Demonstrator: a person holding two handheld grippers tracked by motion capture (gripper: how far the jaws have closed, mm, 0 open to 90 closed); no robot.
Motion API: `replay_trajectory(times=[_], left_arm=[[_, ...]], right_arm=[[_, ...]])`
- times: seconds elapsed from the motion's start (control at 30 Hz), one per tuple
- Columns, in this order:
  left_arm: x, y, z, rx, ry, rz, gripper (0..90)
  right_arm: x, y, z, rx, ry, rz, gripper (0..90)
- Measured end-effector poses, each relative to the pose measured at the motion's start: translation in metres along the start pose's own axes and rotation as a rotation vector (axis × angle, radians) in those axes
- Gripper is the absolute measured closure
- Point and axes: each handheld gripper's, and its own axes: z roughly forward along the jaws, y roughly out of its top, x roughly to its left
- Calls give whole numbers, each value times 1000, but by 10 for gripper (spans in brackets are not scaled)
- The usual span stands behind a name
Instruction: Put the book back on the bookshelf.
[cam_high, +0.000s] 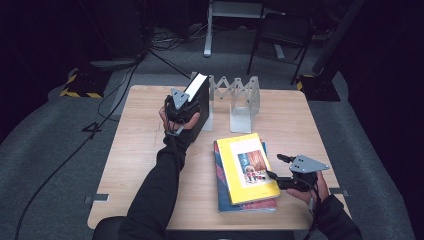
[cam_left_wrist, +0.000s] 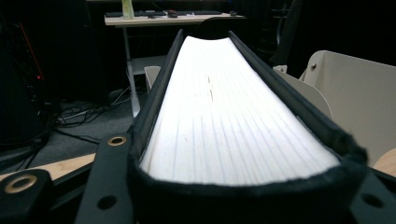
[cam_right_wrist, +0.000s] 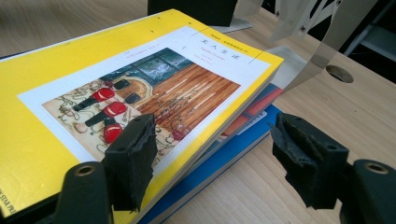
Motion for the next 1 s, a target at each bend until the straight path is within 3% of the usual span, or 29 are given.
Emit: replay_trajectory(times=[0.43,0.67,0.87,1.0], left_arm=[[-2,-11,-18,17,-56,41,461],[1,-36,-25,73,-70,37,459],[-1,-61,-19,155,-65,52,473],[0,-69,-17,180,-71,48,489]], right_arm=[[0,-1,-1,9,4,3,303],[1,-1,0,15,7,0,302],[1,-1,0,16,4,1,302],[1,-1,0,16,4,-2,302]])
